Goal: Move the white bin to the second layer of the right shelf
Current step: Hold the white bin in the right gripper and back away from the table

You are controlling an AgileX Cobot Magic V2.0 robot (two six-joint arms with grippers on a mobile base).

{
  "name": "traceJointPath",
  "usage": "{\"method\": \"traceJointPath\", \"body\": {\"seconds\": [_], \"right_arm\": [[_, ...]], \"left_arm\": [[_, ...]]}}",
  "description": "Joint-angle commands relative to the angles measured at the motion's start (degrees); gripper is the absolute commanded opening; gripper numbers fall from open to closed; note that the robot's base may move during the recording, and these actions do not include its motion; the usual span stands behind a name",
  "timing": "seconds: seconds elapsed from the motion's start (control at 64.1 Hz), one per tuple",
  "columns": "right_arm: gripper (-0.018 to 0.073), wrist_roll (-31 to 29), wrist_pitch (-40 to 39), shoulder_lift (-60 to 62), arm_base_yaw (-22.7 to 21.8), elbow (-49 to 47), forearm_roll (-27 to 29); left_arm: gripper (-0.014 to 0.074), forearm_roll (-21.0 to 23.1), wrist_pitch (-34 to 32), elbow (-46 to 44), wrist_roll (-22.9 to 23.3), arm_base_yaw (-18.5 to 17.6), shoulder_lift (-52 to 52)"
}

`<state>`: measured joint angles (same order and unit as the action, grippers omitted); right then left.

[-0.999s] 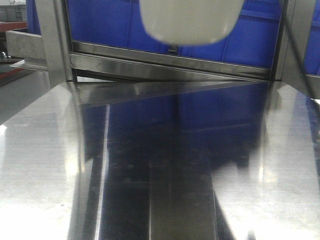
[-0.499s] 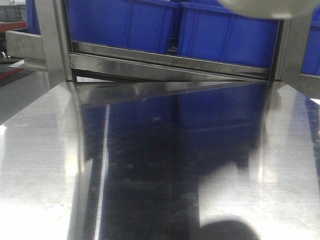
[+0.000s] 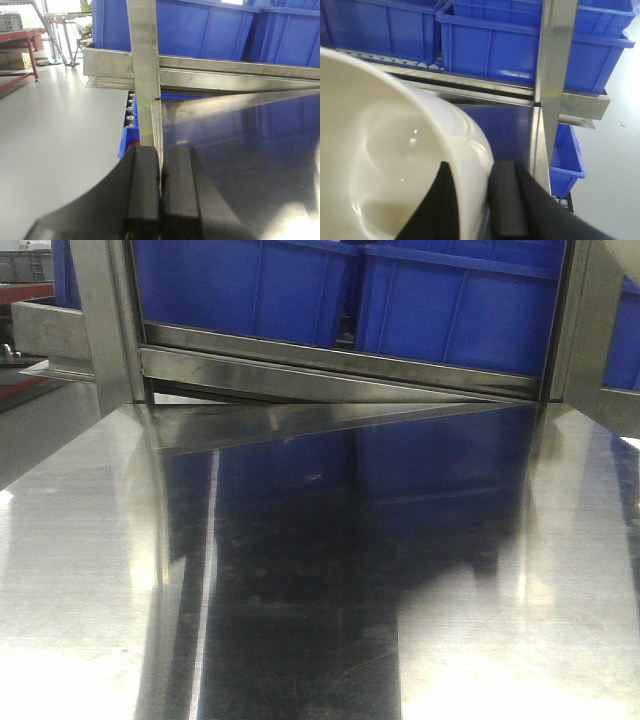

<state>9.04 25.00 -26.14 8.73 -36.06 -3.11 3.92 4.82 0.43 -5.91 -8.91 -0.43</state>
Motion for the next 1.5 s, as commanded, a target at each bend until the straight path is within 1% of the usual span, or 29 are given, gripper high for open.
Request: {"method": "traceJointPath", "body": {"seconds": [0.0, 0.125, 1.483], "right_arm": [[0.0057, 0.05, -5.33, 0.21, -0.29, -1.71, 0.22], [0.0057, 0.05, -4.43, 0.14, -0.29, -1.71, 0.22], [0.0057, 0.05, -4.43, 0.14, -0.29, -1.71, 0.22]], "left_arm": [[0.0085, 0.31, -4.82, 2.11, 0.2, -0.21, -0.8], [0.0085, 0.31, -4.82, 2.11, 0.2, -0.21, -0.8], [0.0085, 0.31, -4.82, 2.11, 0.2, -0.21, -0.8]]}}
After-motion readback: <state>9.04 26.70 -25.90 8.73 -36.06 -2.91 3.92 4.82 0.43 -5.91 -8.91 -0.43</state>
